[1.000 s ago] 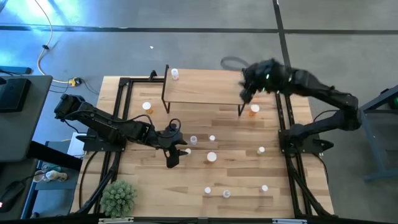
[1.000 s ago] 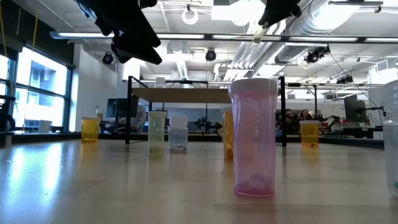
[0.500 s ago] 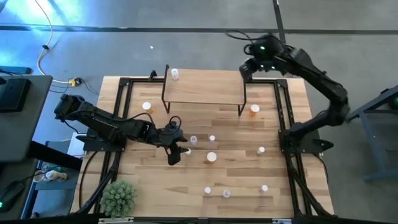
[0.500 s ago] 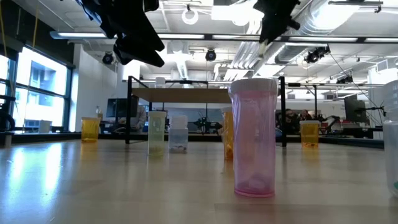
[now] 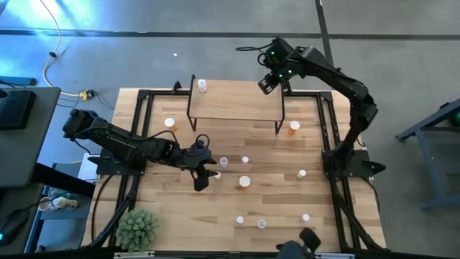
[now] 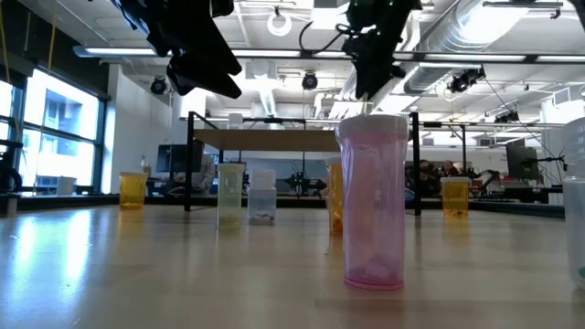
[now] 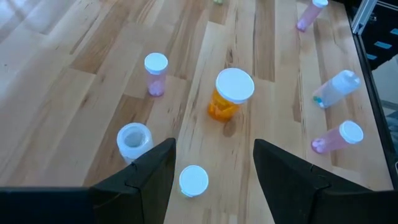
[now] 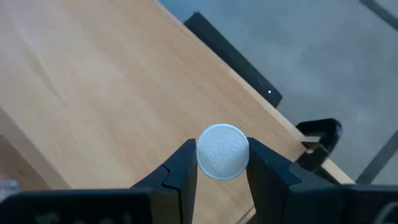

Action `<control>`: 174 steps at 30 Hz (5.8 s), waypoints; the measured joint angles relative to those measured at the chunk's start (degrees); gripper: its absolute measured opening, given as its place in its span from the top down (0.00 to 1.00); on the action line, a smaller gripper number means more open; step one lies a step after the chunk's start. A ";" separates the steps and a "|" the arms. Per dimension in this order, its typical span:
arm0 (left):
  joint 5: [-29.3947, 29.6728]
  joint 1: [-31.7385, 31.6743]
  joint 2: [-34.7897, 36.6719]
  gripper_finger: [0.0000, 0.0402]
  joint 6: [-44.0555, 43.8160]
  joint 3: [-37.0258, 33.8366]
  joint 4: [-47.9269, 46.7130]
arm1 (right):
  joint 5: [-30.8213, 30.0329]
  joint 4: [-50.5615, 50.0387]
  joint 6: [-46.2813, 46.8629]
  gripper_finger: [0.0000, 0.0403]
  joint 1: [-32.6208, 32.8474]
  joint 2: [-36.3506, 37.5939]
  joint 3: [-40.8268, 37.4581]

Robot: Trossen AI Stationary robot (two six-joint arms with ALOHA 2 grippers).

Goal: Pick and place medicine bottles onto shelf by color
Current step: Put the middle yellow pill bottle on the shelf, then put the bottom left pink pill bottle on the shelf

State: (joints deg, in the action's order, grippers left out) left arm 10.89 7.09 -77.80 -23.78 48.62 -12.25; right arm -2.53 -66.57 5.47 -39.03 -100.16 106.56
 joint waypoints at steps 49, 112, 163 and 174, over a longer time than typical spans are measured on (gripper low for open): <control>0.14 0.00 -0.02 0.49 0.39 0.00 0.03 | -0.91 -3.08 -1.90 0.61 0.15 -2.62 0.00; -9.13 3.03 -3.43 0.47 12.94 0.03 13.52 | -18.44 32.73 16.61 0.61 47.67 56.71 -64.76; -9.08 13.25 -35.91 0.44 17.98 10.27 39.23 | -28.52 34.13 15.00 0.61 52.26 52.96 -64.76; -8.71 13.22 -38.02 0.44 16.02 11.50 38.92 | -28.52 33.57 15.00 0.61 52.27 52.91 -64.76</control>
State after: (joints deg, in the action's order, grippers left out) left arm 2.17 20.32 -115.82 -7.75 60.12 26.67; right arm -31.05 -33.00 20.48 13.24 -47.24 41.80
